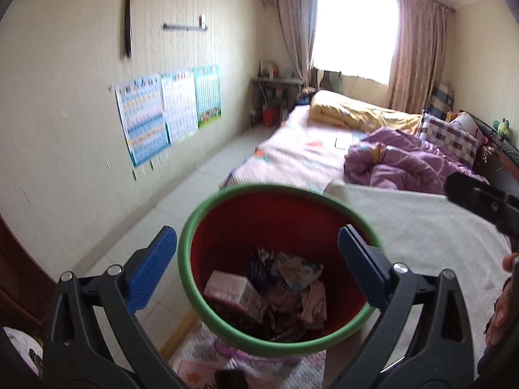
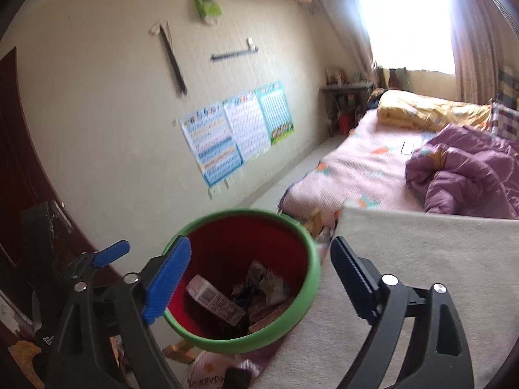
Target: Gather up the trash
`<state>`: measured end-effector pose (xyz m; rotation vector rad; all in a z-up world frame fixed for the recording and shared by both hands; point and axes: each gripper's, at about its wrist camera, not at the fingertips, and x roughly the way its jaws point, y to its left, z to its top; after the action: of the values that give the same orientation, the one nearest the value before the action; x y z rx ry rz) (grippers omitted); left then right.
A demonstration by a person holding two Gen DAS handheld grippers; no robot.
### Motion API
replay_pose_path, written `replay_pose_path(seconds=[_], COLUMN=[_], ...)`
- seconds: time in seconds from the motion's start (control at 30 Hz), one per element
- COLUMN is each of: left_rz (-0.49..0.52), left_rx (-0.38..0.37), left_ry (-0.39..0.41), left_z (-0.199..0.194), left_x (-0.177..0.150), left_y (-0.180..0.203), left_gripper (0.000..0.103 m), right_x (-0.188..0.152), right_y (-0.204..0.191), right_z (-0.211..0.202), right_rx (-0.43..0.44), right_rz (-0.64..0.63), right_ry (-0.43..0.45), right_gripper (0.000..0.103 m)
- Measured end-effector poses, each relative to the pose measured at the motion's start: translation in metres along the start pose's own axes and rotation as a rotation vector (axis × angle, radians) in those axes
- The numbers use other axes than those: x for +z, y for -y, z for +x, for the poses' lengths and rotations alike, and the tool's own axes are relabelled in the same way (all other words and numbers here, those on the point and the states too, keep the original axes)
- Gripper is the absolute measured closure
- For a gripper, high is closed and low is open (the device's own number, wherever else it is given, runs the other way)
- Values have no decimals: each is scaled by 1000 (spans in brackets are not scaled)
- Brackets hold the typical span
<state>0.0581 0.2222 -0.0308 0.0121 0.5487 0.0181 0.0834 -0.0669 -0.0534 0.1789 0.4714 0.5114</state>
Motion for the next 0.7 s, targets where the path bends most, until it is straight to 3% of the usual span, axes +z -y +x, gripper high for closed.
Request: replay_pose_path(seconds=[0.1,0.13,0.23,0.7], left_rz=[60,62,33,-79], left_rx=[40,45,34,-42], left_ry=[20,25,34,24], left_z=[-8,-10,-19,-58], left_x=[5,6,6,1], left_y=[21,27,45,128], left_gripper=[5,5,5,5], right_x=[-2,-4,-6,-31], right_y=[10,12,18,91], right_z=[-31,-41,-52,-103], right_rx=[-78,-142,-275,-187], right_rz=[-8,-19,-99,-94], right_ry=[175,213,206,79], right_gripper=[7,7,7,7])
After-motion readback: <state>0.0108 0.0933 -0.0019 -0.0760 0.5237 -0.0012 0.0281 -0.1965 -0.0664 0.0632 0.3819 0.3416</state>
